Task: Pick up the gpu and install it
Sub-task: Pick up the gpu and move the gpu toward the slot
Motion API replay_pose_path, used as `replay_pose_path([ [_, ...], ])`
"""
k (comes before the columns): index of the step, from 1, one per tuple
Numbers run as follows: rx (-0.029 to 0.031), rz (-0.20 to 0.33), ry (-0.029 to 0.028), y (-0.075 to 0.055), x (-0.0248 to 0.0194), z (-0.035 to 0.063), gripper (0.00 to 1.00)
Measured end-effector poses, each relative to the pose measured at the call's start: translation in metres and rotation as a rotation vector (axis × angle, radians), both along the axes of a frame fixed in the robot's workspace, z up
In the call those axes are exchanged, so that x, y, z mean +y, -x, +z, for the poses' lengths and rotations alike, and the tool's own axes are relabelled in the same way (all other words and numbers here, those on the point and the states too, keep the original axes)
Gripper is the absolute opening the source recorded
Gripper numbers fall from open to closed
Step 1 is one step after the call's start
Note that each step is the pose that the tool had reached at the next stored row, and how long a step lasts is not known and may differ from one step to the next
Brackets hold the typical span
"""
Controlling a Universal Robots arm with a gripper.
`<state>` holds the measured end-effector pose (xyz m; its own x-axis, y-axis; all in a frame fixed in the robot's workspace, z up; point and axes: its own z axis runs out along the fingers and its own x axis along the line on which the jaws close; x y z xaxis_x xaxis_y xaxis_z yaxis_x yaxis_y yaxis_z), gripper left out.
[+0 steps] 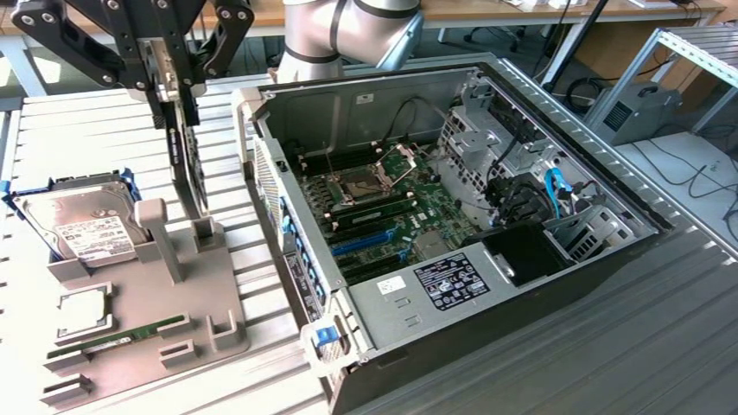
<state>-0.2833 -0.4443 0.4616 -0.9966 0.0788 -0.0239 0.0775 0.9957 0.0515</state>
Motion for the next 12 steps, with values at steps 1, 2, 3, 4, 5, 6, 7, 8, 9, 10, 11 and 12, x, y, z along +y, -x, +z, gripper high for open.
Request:
replay_pose_path([
  [1, 0.0, 0.0, 0.0, -0.0002, 0.0, 0.0, 0.27],
  [2, 0.0, 0.0, 0.0001, -0.0004, 0.0, 0.0, 0.27],
  [3, 0.0, 0.0, 0.0001, -0.0006, 0.0, -0.0001, 0.27],
  [4, 0.0, 0.0, 0.0002, -0.0008, 0.0, -0.0001, 0.27],
  [5, 0.0, 0.0, 0.0002, -0.0011, 0.0, -0.0001, 0.27],
  [6, 0.0, 0.0, 0.0002, -0.0013, 0.0, -0.0002, 0.27],
  [7, 0.0, 0.0, 0.0003, -0.0015, 0.0, -0.0002, 0.27],
  [8, 0.0, 0.0, 0.0002, -0.0018, 0.0, -0.0003, 0.27],
  [9, 0.0, 0.0, 0.0003, -0.002, 0.0, -0.0003, 0.27],
  [10, 0.0, 0.0, 0.0004, -0.0022, 0.0, -0.0003, 0.27],
  [11, 0.0, 0.0, 0.0004, -0.0025, 0.0, -0.0003, 0.27],
  [12, 0.0, 0.0, 0.0004, -0.0027, 0.0, -0.0003, 0.27],
])
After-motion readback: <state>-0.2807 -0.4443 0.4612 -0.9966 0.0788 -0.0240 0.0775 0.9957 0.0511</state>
